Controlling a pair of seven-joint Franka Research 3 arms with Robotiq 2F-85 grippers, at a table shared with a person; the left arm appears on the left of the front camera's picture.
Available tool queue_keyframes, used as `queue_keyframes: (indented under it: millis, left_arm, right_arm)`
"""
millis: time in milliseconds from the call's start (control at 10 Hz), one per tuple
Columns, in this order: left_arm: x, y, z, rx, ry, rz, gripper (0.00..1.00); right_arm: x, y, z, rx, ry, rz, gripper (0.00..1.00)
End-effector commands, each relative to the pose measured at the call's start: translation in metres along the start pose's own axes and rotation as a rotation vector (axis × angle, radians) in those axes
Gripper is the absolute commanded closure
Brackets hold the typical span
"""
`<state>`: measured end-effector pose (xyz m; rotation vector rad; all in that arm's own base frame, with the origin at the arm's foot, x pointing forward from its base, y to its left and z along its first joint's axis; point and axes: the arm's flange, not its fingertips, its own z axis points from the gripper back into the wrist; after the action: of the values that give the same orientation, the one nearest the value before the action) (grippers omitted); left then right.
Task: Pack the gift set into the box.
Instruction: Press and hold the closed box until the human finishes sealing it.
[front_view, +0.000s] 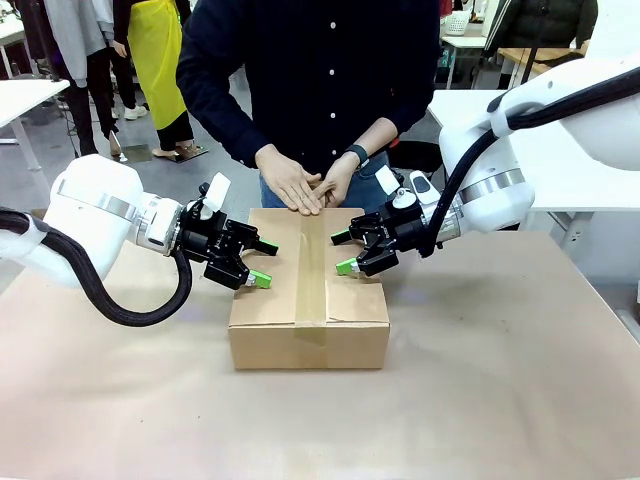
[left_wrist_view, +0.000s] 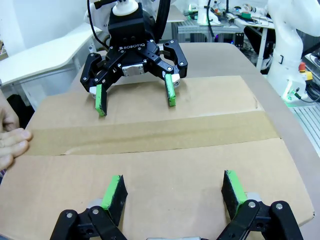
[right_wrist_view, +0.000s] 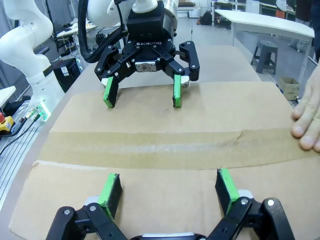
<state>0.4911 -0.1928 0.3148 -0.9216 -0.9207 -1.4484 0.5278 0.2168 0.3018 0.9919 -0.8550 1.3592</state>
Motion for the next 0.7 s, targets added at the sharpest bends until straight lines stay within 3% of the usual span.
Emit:
queue_keyframes:
  millis: [0, 600]
  left_arm:
    - [-0.0008, -0.0032, 0.0000, -0.012, 0.006, -0.018, 0.00]
    - [-0.0008, -0.0032, 0.0000, -0.012, 0.006, -0.018, 0.00]
  right_arm:
    - [-0.0020, 0.0006, -0.0011, 0.000, 0.004, -0.004, 0.00]
    - [-0.0020, 0.0006, -0.0011, 0.000, 0.004, -0.004, 0.00]
